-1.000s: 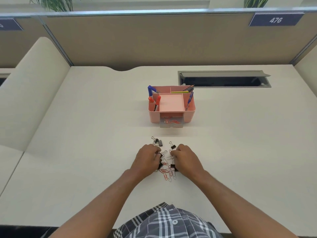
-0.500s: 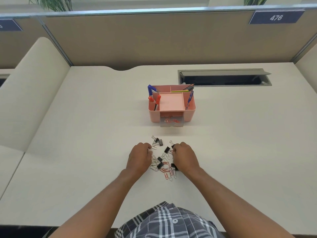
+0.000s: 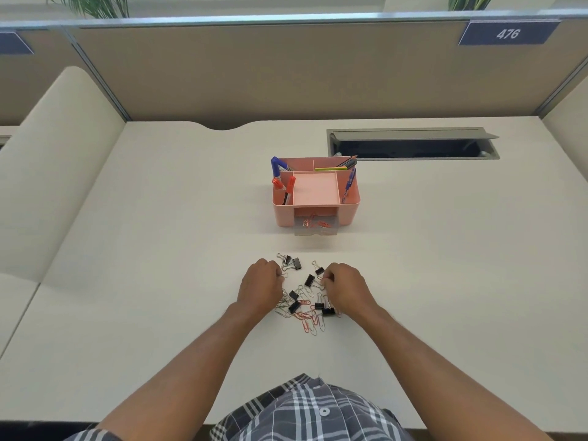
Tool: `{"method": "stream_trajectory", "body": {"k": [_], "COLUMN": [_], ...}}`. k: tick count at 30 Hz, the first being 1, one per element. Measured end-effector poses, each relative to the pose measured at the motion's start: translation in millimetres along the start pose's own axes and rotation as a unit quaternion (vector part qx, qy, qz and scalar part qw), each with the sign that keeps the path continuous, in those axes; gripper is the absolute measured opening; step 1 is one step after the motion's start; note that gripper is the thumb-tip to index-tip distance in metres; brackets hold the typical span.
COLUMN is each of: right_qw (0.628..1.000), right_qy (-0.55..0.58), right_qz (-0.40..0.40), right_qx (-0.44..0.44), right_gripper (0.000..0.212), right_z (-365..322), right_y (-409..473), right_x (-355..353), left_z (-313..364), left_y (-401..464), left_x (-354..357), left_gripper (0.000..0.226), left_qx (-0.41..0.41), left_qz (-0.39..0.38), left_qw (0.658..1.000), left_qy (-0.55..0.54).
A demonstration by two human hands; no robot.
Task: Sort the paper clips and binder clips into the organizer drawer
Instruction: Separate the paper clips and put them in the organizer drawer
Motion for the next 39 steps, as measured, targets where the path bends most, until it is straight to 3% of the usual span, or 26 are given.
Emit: {"method": "stream_trajectory", "body": {"k": [7,14,22,28,31,34,37,39], "right_qw": [0.998,0.981,0.977,0.958,0.963,0.977,0.966,0.962], "right_qy": [0.050,0.125,0.081,0.103,0.067,-0.024,-0.107,-0.131], "right_qz": [0.027,0.121,0.161,0.201,0.149,0.065,0.064,0.067], "right_qx": [0.000,-0.086,-0.115,-0.177,-0.214,-0.202,-0.224,-0.231], "right_gripper": [0.011,0.021,0.022,0.020,0.018,0.022,0.012,0.019], "right_z": [-1,-31,-66,-67,-64,-61,-64,-66], "right_y": [0,9,34,18,10,14,16,19], "right_x": [-13,-60,-90,-83,-53,-11,16,25], "left_z": [2,29,72,39,7,-12,-15,-11], "left_y": [-2,16,61,48,33,27,26,26], "left_x": [-2,-36,-65,-70,-50,-22,-7,-5], "left_gripper": [0.014,0.007,0.013,0.016,0.017,0.025,0.043,0.045], "left_qx": [0.002,0.019,0.086,0.057,0.002,-0.012,0.006,0.025], "left_qz": [-0.027,0.084,0.104,0.144,0.136,0.062,-0.002,-0.005], "left_qw": [0.999,0.973,0.967,0.953,0.963,0.986,0.996,0.998], "left_qy": [-0.027,-0.213,-0.217,-0.261,-0.234,-0.155,-0.086,-0.050]}}
Point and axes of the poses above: each hand's wrist, its own y-axis towards the middle knuckle, its own x-axis out of the palm, z = x × y, the point moved 5 cm from there along y, towards the middle knuckle, and after that the axes turned 6 degrees about x, right-handed, at the moved point
